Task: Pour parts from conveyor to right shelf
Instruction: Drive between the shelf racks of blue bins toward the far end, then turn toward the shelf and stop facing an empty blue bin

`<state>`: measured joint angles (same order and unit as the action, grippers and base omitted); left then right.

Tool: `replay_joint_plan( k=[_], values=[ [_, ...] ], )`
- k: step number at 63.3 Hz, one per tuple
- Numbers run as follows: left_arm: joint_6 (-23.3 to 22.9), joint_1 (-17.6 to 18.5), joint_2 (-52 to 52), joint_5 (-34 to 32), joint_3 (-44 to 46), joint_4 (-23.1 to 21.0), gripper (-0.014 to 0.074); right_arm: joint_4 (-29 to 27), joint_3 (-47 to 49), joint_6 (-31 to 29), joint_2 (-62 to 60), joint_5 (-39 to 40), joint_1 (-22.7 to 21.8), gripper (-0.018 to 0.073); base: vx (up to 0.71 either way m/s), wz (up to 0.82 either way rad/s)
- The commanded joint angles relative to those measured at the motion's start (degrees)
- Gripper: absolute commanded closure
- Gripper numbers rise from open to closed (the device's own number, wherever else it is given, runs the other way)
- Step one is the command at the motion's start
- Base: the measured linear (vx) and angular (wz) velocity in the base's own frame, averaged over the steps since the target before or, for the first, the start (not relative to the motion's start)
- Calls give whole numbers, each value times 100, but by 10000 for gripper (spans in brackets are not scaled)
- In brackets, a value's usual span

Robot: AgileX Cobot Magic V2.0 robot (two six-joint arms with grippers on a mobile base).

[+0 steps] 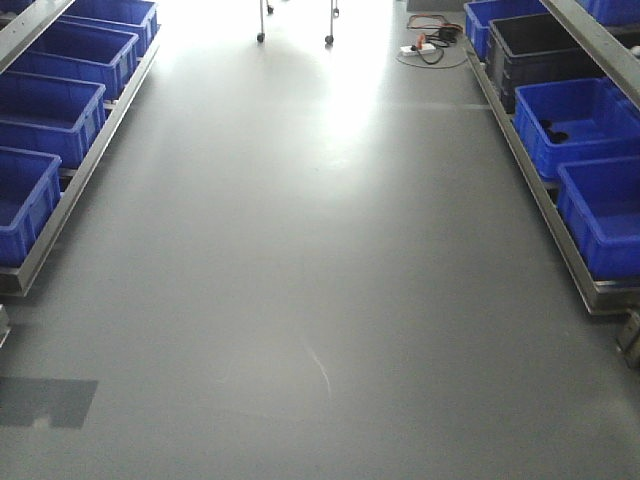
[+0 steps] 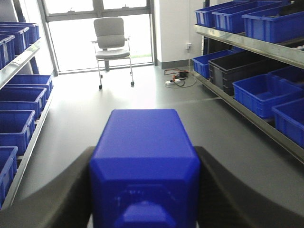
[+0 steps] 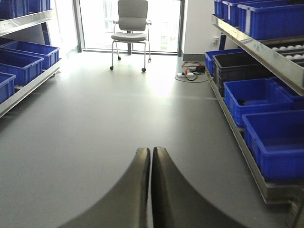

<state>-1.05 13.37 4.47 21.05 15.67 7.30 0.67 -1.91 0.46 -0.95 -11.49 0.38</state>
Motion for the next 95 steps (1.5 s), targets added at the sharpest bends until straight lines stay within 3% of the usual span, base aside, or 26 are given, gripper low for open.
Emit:
replay_joint_plan(
  k=[1, 29, 95],
  values=[
    [-49, 13, 77, -499, 145, 3, 603, 17, -84, -46, -61, 441, -8, 568, 57, 13],
    [-49, 13, 77, -498, 145, 3, 603, 17, -84, -46, -61, 436, -8, 568, 48, 34],
    [-49, 13, 77, -498, 145, 3, 603, 17, -84, -46, -61, 418, -8, 568, 24, 90]
  ],
)
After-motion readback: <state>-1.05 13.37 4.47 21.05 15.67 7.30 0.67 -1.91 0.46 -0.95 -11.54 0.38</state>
